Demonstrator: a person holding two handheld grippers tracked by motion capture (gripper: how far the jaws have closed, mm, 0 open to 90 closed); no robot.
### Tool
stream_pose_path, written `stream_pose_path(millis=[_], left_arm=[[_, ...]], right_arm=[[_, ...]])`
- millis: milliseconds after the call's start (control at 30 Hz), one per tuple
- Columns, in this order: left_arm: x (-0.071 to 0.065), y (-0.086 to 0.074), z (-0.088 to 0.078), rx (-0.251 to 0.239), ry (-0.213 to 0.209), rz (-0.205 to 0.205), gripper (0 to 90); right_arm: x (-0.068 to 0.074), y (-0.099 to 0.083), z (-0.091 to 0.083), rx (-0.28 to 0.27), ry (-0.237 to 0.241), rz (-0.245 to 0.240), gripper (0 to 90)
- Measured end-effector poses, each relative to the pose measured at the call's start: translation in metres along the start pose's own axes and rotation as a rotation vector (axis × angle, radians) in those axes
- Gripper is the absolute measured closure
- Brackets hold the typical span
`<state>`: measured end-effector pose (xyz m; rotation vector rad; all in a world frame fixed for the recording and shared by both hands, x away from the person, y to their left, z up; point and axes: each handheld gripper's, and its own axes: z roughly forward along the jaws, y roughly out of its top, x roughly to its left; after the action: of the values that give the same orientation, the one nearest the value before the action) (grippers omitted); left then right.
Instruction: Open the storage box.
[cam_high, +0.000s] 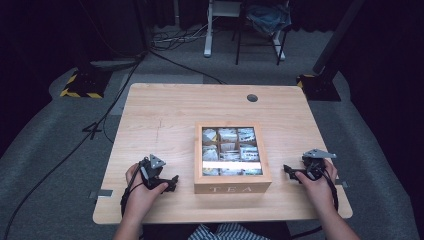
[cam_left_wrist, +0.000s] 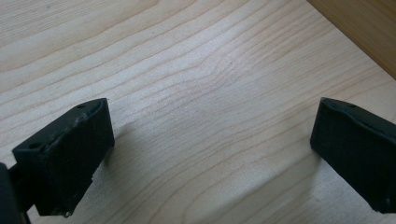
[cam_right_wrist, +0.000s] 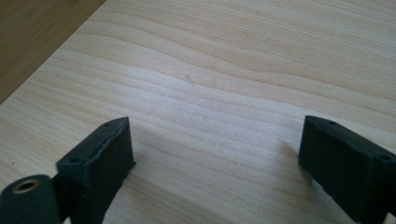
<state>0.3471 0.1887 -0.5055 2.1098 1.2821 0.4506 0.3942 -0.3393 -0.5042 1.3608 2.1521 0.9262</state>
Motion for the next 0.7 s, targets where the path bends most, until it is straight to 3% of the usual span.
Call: stream_pose_path(millis=[200, 267, 500, 700], left_arm=[[-0.001, 0.002, 0.002, 0.001, 0.006, -0.004, 0.2], [-0.002, 0.003, 0.002, -0.002, 0.007, -0.004, 0.2], [-0.003, 0.003, 0.002, 0.001, 0.002, 0.004, 0.1], [-0.003, 0.003, 0.002, 0.001, 0.002, 0.003, 0.1]], right_arm=[[-0.004, -0.003, -0.006, -0.007, 0.017, -0.01, 21.9], [-0.003, -0.004, -0.011, 0.001, 0.047, -0.024, 27.4], [0.002, 0.0, -0.02, -0.014, 0.071, -0.048, 30.3], [0.006, 0.007, -0.032, -0.033, 0.038, -0.091, 31.1]])
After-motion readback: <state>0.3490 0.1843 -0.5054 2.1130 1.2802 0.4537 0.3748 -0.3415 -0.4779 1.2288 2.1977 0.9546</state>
